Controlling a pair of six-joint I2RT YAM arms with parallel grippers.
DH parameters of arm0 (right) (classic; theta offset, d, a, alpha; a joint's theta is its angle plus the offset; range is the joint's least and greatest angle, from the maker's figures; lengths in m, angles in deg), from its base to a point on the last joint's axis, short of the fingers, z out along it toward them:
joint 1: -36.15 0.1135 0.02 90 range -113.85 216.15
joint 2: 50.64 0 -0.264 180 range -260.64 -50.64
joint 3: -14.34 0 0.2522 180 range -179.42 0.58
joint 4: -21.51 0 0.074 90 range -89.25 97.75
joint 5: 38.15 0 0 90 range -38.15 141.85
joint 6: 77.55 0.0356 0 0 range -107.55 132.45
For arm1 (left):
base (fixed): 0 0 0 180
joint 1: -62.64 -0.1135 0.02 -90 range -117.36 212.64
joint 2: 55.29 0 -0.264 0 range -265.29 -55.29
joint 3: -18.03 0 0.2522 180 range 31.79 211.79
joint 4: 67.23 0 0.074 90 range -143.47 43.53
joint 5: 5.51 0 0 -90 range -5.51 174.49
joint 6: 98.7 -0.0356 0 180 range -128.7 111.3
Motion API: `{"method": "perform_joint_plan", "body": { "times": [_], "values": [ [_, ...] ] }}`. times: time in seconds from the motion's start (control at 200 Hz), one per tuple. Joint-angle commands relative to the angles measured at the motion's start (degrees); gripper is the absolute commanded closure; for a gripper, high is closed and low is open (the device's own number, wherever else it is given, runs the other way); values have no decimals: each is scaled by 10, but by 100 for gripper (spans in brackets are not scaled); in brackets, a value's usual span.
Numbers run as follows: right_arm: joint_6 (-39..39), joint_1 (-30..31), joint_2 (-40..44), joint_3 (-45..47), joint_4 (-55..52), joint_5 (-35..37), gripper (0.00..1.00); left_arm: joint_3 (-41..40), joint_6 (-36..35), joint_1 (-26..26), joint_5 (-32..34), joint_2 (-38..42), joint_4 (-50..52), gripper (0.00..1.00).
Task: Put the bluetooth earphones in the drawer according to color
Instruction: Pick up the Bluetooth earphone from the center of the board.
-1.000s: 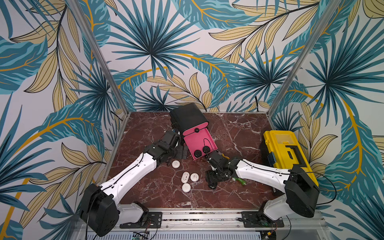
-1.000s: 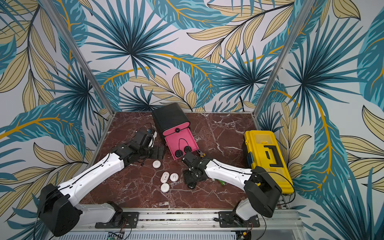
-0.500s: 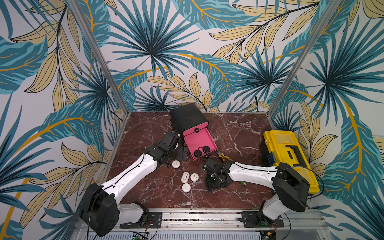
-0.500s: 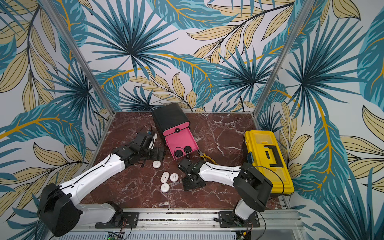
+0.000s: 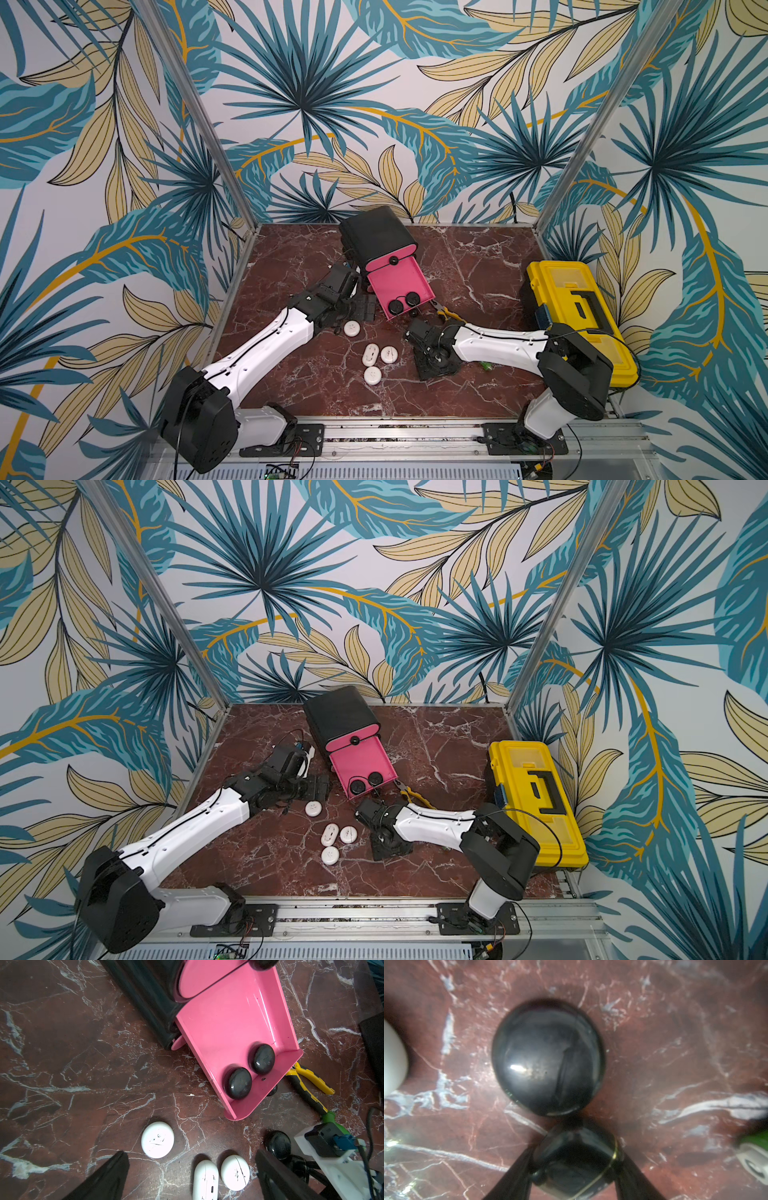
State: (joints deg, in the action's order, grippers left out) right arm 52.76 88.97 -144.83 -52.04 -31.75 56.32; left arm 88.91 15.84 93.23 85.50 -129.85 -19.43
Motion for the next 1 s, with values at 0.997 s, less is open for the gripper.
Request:
{"method": "perform_joint_plan", "body": {
  "times": [0.997],
  "values": [
    [-99,-19,40,37,67,-34,53,-55,1,-4,33,45,-37,0]
  ]
}}
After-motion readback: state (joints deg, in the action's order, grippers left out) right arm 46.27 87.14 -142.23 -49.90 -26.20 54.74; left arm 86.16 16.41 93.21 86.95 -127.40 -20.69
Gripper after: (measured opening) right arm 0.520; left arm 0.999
